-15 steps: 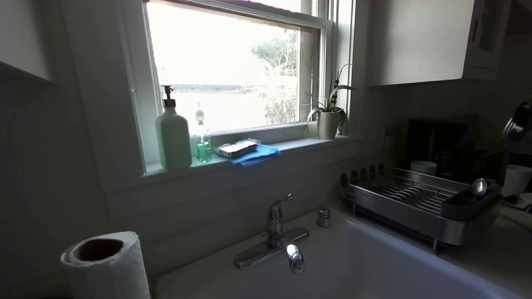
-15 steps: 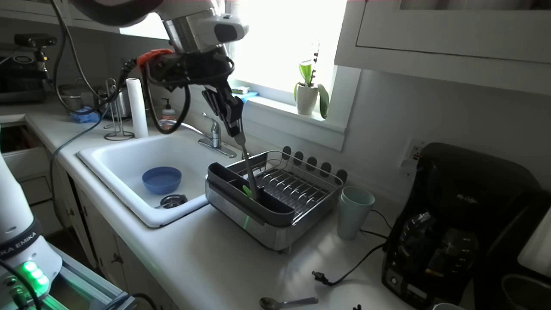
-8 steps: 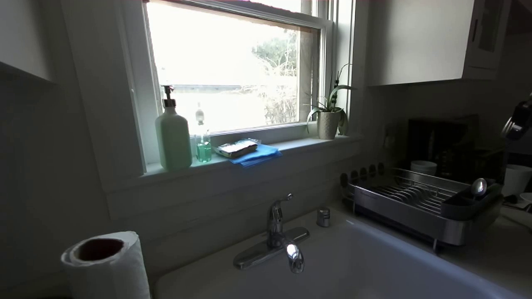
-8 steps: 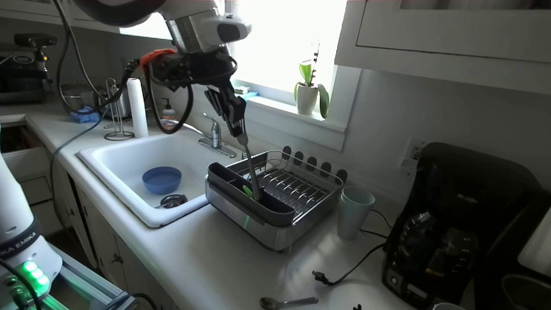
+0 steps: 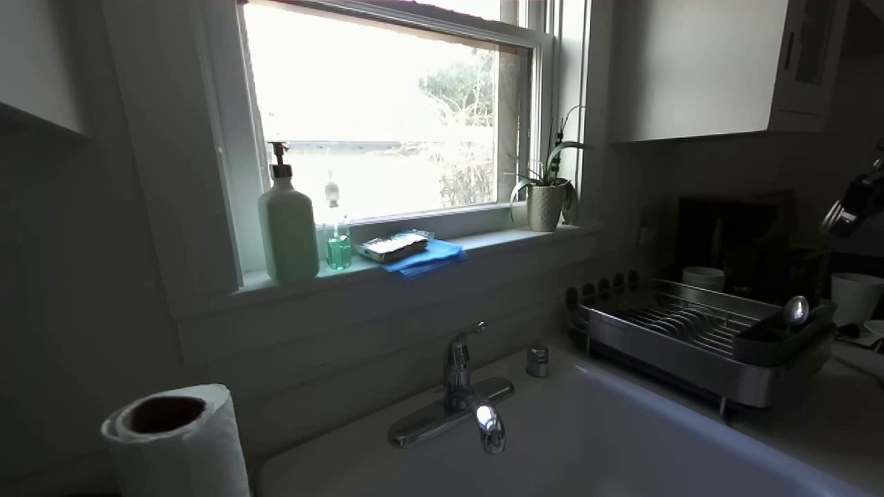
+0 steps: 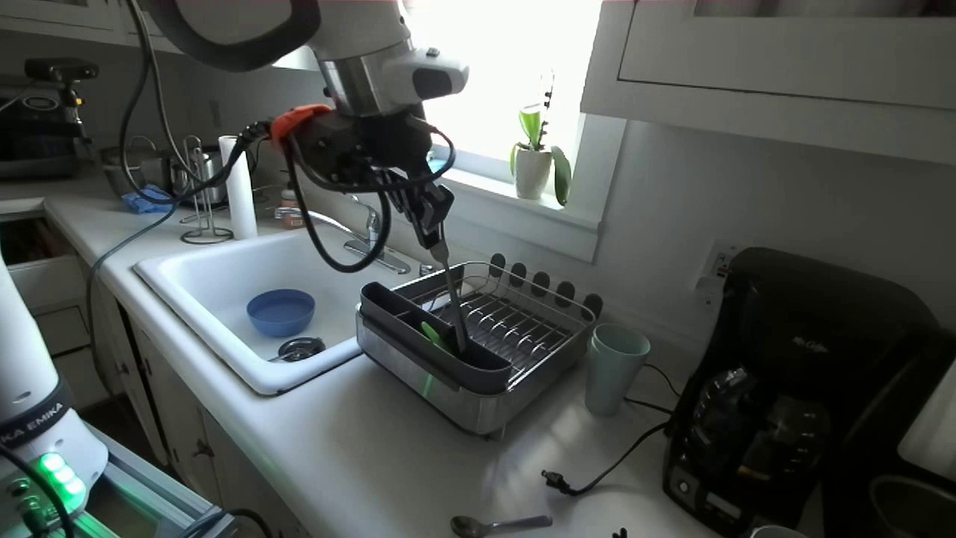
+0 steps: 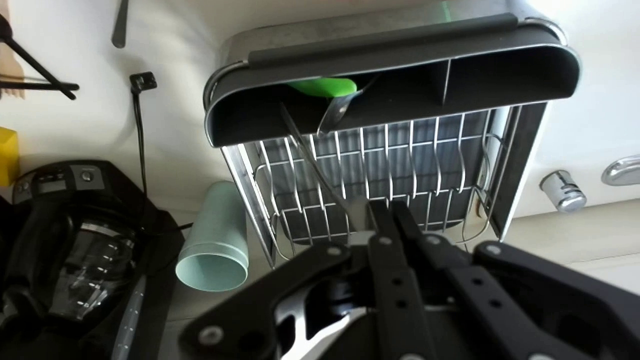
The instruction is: Place the fork in the right compartment, the spoon in the left compartment and the knife in the middle compartment
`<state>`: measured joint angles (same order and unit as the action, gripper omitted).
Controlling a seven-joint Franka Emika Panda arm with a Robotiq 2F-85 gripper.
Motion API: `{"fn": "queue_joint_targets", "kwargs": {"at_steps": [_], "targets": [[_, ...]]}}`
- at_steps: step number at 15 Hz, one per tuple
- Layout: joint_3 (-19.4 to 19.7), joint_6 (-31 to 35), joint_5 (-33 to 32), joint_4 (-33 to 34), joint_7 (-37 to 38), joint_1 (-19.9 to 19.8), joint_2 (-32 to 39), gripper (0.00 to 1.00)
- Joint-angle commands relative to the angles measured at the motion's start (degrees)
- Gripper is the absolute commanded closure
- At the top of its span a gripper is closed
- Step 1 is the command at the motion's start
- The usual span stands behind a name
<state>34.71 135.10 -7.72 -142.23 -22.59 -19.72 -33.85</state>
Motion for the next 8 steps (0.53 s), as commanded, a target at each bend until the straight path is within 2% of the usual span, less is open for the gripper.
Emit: {"fn": "queue_joint_targets", "kwargs": {"at_steps": [1,8], "targets": [[3.25,0.93,4.52,2.67,-5.40,3.24,2.43,0.99],[6.61,-0.98,6.91,5.64,-6.92,5.99,13.04,0.99]]}}
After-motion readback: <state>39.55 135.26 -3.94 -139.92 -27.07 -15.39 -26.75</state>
